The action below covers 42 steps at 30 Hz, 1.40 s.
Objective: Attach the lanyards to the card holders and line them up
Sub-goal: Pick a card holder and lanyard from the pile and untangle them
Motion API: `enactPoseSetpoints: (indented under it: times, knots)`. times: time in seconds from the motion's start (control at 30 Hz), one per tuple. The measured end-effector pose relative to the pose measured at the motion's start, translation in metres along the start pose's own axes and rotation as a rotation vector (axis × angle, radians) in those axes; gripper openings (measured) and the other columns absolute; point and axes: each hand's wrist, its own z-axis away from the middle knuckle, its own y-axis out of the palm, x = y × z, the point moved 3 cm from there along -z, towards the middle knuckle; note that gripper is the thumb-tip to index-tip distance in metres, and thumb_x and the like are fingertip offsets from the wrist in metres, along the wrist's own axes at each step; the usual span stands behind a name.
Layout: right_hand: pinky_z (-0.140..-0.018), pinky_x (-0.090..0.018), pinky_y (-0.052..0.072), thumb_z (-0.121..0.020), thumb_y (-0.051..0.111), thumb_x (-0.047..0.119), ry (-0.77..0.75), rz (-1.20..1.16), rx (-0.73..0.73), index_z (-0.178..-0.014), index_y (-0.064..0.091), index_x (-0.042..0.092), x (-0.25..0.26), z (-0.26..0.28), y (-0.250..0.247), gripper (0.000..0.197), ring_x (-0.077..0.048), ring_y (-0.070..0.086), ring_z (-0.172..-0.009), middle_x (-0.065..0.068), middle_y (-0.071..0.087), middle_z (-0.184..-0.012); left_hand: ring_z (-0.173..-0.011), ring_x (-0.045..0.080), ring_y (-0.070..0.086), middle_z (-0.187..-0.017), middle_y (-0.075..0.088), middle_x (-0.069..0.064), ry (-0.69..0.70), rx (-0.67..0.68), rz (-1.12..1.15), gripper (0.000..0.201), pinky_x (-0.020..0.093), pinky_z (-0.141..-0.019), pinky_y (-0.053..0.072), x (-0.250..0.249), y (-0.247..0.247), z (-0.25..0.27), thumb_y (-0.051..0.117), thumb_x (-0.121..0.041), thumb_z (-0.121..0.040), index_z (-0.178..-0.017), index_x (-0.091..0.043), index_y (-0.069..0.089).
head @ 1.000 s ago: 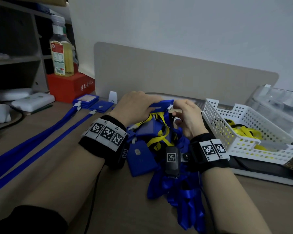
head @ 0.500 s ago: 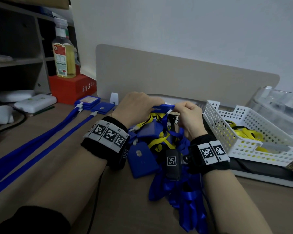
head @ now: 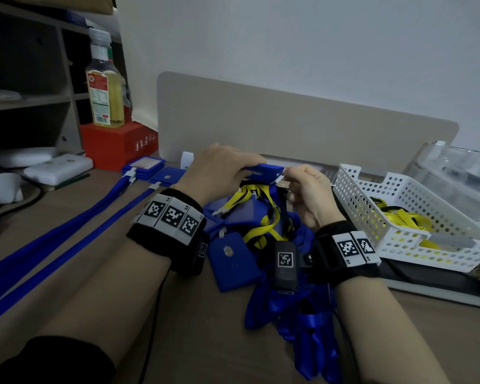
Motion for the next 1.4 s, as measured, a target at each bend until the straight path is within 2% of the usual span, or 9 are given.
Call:
enactPoseSetpoints:
  times: [0.27,0.47,0.57,0.83,0.93,1.07,1.17,1.27,1.4]
  knots:
    - [-0.036,-0.016,0.027,-0.087,0.058,-0.002,-0.142,0.11,0.028,-0.059,0.048,0.012,0.008,0.007,0.004,0.033,-0.004,0.032,-0.035,0.008,0.04,-0.041,-0.063,0.027,0.06,-0.065,0.062,0.004,0.093,-0.11,-0.092,0.027,0.03,-0.064,0.029,-0.005,-0.005,0.001,0.068,0.001,-0.079,-0.098,-0.018,0.071]
    - [-0.037,-0.016,0.026,-0.086,0.061,0.004,-0.125,0.183,0.043,-0.061,0.057,0.013,0.008,0.007,0.004,0.027,-0.005,0.035,-0.041,0.003,0.041,-0.051,-0.077,0.029,0.061,-0.08,0.068,0.004,0.029,-0.08,-0.065,0.024,0.031,-0.069,0.028,-0.002,-0.005,0.002,0.059,-0.009,-0.09,-0.109,-0.021,0.069]
    - [-0.046,-0.019,0.042,-0.088,0.059,0.005,-0.078,0.072,0.096,-0.071,0.067,0.012,0.007,0.008,0.01,0.02,-0.009,0.052,-0.05,0.001,0.058,-0.057,-0.087,0.027,0.06,-0.092,0.069,0.002,-0.017,-0.086,-0.036,0.026,0.031,-0.073,0.028,0.002,-0.005,0.002,0.051,-0.016,-0.096,-0.116,-0.023,0.067]
    - [-0.04,-0.012,0.032,-0.092,0.056,0.02,-0.06,0.263,0.111,-0.096,0.069,0.015,0.006,0.012,0.014,0.014,0.0,0.045,-0.048,0.008,0.059,-0.073,-0.082,0.022,0.069,-0.083,0.075,0.0,-0.006,-0.23,0.227,0.022,0.047,-0.083,0.048,0.01,-0.001,-0.003,0.063,-0.008,-0.074,-0.084,-0.019,0.079]
    - [-0.039,-0.014,0.03,-0.095,0.053,0.032,0.024,0.335,0.176,-0.096,0.066,0.019,0.0,0.011,0.017,0.018,-0.005,0.045,-0.054,0.005,0.061,-0.076,-0.101,0.017,0.064,-0.09,0.074,-0.005,-0.008,-0.28,0.237,0.026,0.032,-0.102,0.024,0.011,0.002,-0.003,0.06,-0.007,-0.068,-0.079,-0.022,0.078]
    - [-0.04,-0.017,0.024,-0.098,0.05,0.032,0.106,0.332,0.338,-0.089,0.061,0.017,-0.005,0.012,0.02,0.02,-0.007,0.04,-0.049,-0.001,0.055,-0.071,-0.12,0.016,0.05,-0.109,0.071,-0.007,-0.003,-0.28,0.204,0.023,0.017,-0.098,0.011,0.009,0.001,0.0,0.063,-0.014,-0.069,-0.076,-0.031,0.077]
    - [-0.039,-0.016,0.023,-0.099,0.049,0.019,0.116,0.222,0.384,-0.093,0.058,0.011,-0.004,0.014,0.022,0.013,-0.006,0.039,-0.048,0.002,0.057,-0.069,-0.133,0.027,0.04,-0.135,0.057,0.0,-0.077,-0.264,0.066,0.029,0.028,-0.101,0.015,0.011,-0.003,-0.001,0.057,-0.022,-0.08,-0.102,-0.029,0.074]
    - [-0.037,-0.016,0.023,-0.1,0.047,0.014,0.095,0.075,0.321,-0.089,0.056,0.008,0.001,0.013,0.021,0.015,-0.006,0.039,-0.045,0.003,0.063,-0.067,-0.142,0.023,0.027,-0.155,0.03,0.003,-0.313,-0.161,0.211,0.049,0.04,-0.112,0.02,0.01,-0.005,0.0,0.049,-0.013,-0.095,-0.143,-0.021,0.042]
    - [-0.032,-0.014,0.023,-0.097,0.052,0.015,0.045,-0.035,0.216,-0.091,0.056,0.011,0.005,0.008,0.016,0.008,-0.005,0.04,-0.043,-0.001,0.065,-0.076,-0.118,0.019,0.054,-0.137,0.052,0.01,-0.659,-0.149,0.678,0.044,0.029,-0.101,0.039,0.002,-0.008,0.0,0.037,-0.029,-0.103,-0.145,-0.015,0.035]
